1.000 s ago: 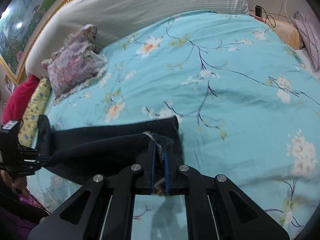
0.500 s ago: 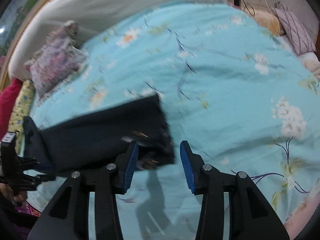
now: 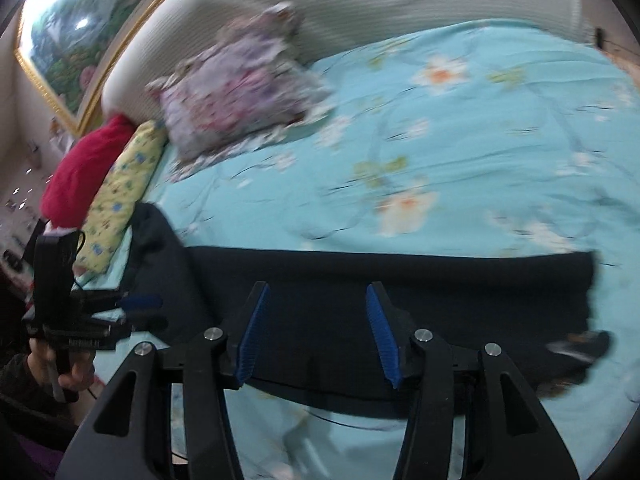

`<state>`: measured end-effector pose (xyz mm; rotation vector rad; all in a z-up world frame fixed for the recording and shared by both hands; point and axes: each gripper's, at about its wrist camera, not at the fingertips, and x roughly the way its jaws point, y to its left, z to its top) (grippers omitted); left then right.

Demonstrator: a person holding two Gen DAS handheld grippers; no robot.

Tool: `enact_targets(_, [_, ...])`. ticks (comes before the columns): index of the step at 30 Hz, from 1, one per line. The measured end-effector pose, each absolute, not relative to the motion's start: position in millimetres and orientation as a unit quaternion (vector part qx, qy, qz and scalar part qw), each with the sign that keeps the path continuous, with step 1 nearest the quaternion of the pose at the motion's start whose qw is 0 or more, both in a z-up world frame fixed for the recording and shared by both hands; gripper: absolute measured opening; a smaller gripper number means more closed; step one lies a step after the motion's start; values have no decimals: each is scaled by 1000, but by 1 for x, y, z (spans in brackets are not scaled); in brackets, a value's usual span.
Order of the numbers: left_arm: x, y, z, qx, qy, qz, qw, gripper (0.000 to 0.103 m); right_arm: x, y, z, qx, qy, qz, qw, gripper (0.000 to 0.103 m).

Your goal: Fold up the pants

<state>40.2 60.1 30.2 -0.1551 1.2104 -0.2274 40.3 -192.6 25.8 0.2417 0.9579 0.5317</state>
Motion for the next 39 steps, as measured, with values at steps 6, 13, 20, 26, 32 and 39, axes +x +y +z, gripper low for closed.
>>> enact_targets(6, [40, 123, 41, -105, 551, -42, 826, 53, 49, -137, 18, 98, 469, 308, 821, 51])
enact_targets(13, [41, 196, 51, -131, 532, 8, 836, 57, 64, -86, 11, 80, 489, 350, 795, 51])
enact_targets(20, [55, 253, 61, -140, 519, 43, 842, 61, 73, -49, 4, 60, 508, 378, 772, 51])
enact_targets(26, [78, 283, 62, -136, 518, 37, 844, 70, 91, -25, -2, 59, 519, 393, 756, 51])
enact_targets(32, [105, 302, 48, -127, 546, -11, 828, 71, 109, -1, -9, 56, 536, 410, 736, 57])
enact_targets(39, [129, 308, 25, -122, 587, -84, 796, 71, 116, 23, -21, 47, 555, 429, 711, 57])
